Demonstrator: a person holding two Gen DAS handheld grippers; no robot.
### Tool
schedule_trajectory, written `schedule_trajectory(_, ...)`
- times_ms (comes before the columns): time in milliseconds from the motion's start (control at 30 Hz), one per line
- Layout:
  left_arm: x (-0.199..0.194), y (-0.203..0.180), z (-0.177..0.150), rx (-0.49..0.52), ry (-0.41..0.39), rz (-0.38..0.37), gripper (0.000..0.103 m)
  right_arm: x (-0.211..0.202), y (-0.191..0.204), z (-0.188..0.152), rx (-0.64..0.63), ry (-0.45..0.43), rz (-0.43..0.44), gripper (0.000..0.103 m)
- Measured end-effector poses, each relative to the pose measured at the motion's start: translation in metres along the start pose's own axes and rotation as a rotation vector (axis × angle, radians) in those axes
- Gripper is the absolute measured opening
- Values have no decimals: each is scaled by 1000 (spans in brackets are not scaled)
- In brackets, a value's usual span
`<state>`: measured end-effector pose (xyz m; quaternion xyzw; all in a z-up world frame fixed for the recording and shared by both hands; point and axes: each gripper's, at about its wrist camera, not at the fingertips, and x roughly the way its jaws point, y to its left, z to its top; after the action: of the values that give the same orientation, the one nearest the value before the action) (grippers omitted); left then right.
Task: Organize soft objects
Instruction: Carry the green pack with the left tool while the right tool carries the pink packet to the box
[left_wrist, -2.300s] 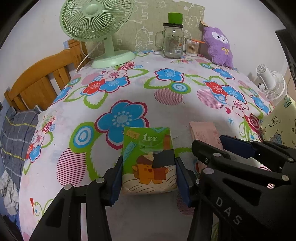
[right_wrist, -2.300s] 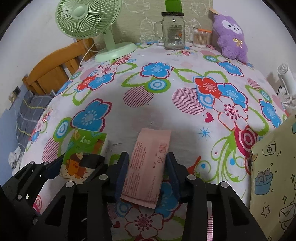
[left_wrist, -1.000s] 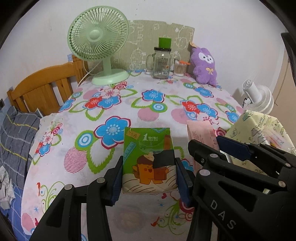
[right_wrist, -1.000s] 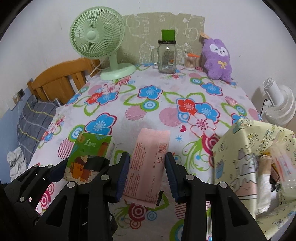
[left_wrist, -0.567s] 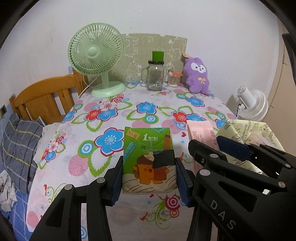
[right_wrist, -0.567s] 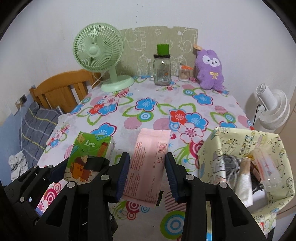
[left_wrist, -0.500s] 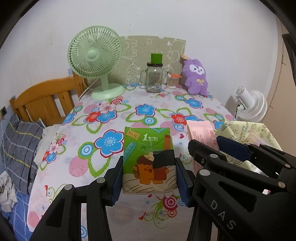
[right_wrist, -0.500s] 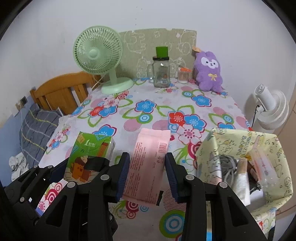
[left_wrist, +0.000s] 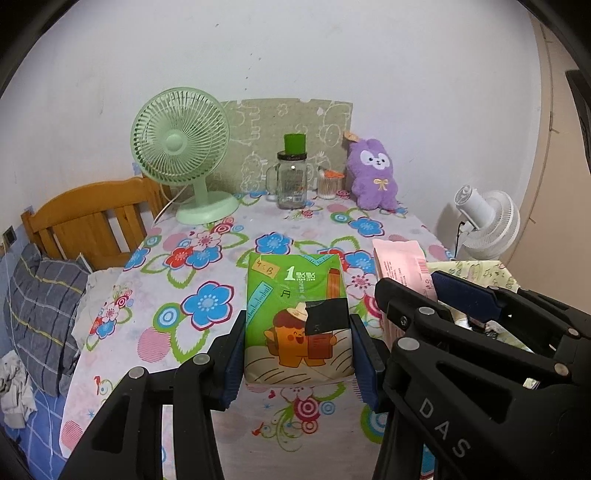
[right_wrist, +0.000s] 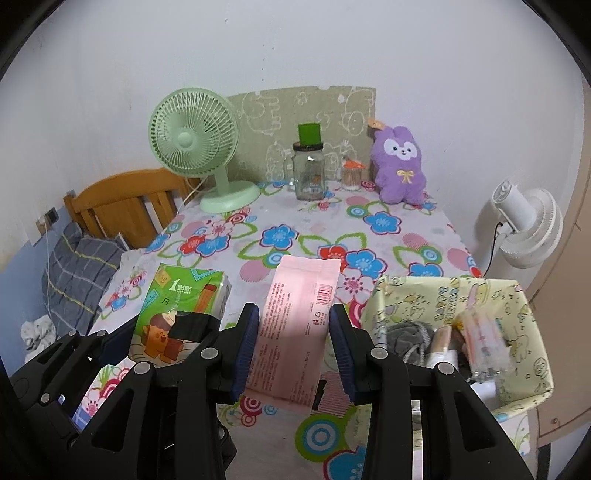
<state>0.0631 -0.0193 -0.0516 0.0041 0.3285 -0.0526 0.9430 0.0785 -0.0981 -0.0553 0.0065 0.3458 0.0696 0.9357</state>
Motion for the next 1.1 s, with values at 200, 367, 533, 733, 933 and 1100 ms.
schedule_trajectory(200, -8, -15, 3, 11, -18, -10, 52, -14, -15, 2, 4, -23, -11, 42)
schedule_trajectory(367, -10, -29, 4, 18, -26, -19, 52, -22, -27, 1, 11, -35, -19, 42)
schedule_trajectory(533, -10, -44, 6, 32, -33, -27, 52, -26, -42, 0, 23, -45, -26, 42)
schedule_trajectory(733, -7, -63, 8, 47, -37, -42, 52, -29, -61, 0, 34, -52, -40, 42)
schedule_trajectory(933, -2, -81, 9, 63, -35, -59, 52, -30, -79, -2, 45, -54, -55, 42)
schedule_trajectory(1100, 2, -95, 9, 78, -32, -73, 52, -31, -94, -5, 59, -54, -69, 42)
